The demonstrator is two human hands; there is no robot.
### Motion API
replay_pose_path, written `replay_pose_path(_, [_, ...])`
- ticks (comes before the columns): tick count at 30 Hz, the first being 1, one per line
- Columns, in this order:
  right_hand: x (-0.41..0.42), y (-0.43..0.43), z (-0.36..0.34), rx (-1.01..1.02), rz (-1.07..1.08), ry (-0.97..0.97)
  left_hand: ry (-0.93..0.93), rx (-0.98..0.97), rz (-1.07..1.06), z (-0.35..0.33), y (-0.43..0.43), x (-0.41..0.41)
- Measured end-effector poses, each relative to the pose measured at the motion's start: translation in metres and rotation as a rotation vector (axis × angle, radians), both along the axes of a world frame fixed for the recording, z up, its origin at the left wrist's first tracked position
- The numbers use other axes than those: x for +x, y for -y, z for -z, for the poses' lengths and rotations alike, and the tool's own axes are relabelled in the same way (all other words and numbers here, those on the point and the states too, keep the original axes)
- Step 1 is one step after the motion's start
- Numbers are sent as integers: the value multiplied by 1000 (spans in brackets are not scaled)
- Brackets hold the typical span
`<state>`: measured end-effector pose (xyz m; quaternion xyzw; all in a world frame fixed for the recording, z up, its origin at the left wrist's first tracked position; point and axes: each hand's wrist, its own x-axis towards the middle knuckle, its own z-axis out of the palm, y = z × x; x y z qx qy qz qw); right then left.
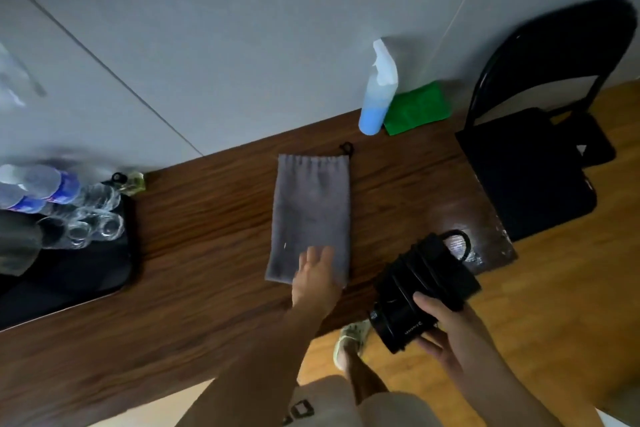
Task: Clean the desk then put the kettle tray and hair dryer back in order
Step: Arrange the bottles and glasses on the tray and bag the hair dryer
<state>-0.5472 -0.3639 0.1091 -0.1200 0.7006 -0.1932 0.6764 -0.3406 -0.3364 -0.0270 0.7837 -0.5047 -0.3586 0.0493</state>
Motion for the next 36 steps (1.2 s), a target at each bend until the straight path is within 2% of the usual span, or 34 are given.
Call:
replay_pose_path(3, [-10, -3, 11, 39, 21, -15, 141, 84, -43, 24, 24, -15])
replay_pose_path(7, [-11, 0, 19, 74, 57, 5, 239, 198, 38, 39, 7, 2])
replay_pose_path(12, [-1, 12, 24, 63, 36, 4, 425, 215, 257, 44, -61, 100])
replay_pose_path(14, [2, 17, 24, 41, 18, 3, 544, 241, 262, 39, -77, 142])
replay_pose_path(16, [5, 21, 26, 34, -6, -15, 582, 281, 235, 35, -80, 166])
replay_pose_path(17, [7, 23, 27, 31, -10, -26, 559, 311, 209, 32, -72, 169])
replay_pose_path(19, [7, 25, 32, 20, -9, -37, 467, 248, 101, 25, -46, 153])
replay_pose_path(21, [8, 27, 36, 18, -29, -32, 308, 190, -24, 22, -18, 119])
replay_pose_path(23, [7, 27, 41, 29, -47, -43, 183, 240, -90, 26, 1, 82])
replay_pose_path(26, [9, 25, 45, 45, -99, -80, 245, 299, -133, 37, 10, 46])
replay_pose_path(29, [11, 23, 49, 53, -161, -94, 283, 278, -201, 45, 9, 38])
replay_pose_path(36, [27, 23, 57, 15, -517, -87, -23, 141, -530, 25, -4, 65])
